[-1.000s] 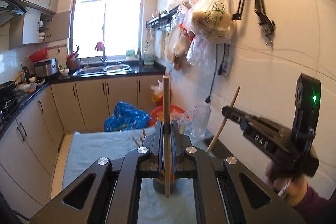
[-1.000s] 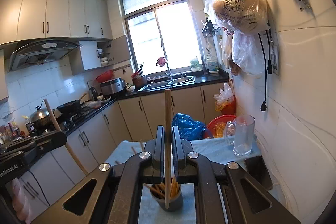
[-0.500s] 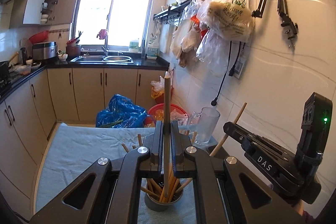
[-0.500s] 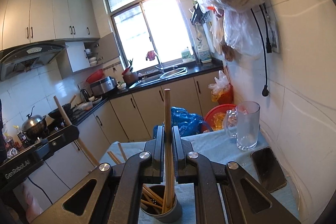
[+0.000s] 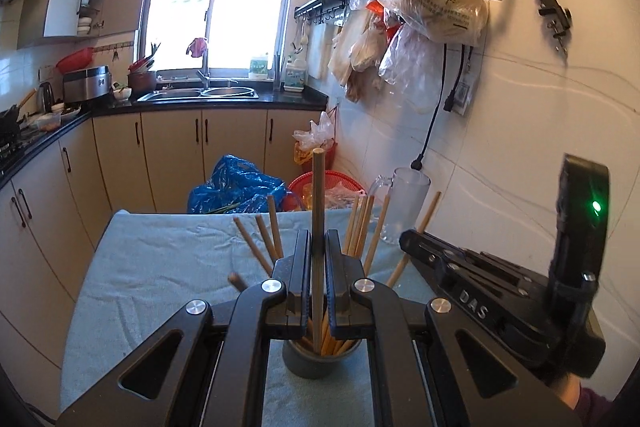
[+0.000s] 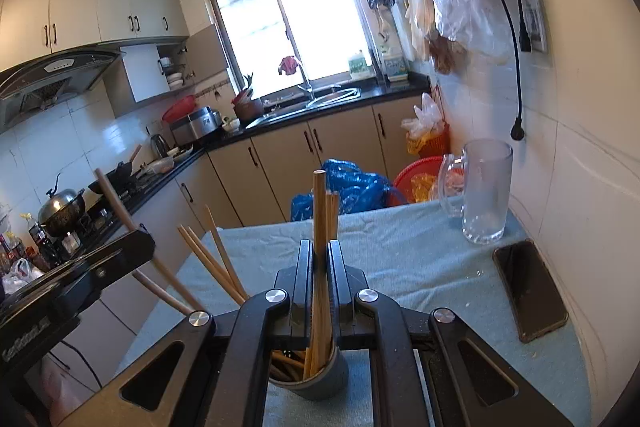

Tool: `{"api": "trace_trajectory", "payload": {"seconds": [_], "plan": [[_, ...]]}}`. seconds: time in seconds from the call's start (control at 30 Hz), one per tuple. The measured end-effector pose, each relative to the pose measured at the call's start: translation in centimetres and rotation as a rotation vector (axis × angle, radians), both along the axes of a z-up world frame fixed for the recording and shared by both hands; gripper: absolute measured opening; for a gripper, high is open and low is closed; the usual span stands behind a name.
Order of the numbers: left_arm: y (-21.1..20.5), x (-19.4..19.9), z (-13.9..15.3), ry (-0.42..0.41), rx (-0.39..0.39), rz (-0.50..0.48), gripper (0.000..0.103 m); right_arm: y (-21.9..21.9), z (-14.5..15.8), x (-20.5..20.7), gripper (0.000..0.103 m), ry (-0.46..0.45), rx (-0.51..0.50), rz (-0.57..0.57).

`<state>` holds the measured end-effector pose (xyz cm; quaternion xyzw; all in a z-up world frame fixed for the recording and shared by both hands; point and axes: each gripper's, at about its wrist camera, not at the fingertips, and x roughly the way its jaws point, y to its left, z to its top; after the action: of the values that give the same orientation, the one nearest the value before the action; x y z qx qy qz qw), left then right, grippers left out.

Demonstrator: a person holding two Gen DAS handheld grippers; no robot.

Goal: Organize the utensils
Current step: 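Lower both held chopsticks into the black holder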

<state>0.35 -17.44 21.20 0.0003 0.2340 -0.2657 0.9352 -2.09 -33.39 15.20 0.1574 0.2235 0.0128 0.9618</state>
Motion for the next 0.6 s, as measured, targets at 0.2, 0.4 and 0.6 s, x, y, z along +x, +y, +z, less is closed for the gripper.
{"api": "trace_trajectory", "payload": {"seconds": [0.2,0.4,0.6], "plan": [[-0.1,-0.3,-2.1,0.043,0.034,-0.005,0.006,0.3,-1.2,0.2,0.008,0.029,0.005,0.008],[0.6,0.0,-3.5,0.092,0.034,0.007,0.006,0.5,-1.8,0.3,0.008,0.054,-0.004,0.018],[0.8,-0.4,-3.7,0.085,0.054,0.009,0.007,0.4,-2.1,0.4,0.008,0.058,-0.006,0.008]]}}
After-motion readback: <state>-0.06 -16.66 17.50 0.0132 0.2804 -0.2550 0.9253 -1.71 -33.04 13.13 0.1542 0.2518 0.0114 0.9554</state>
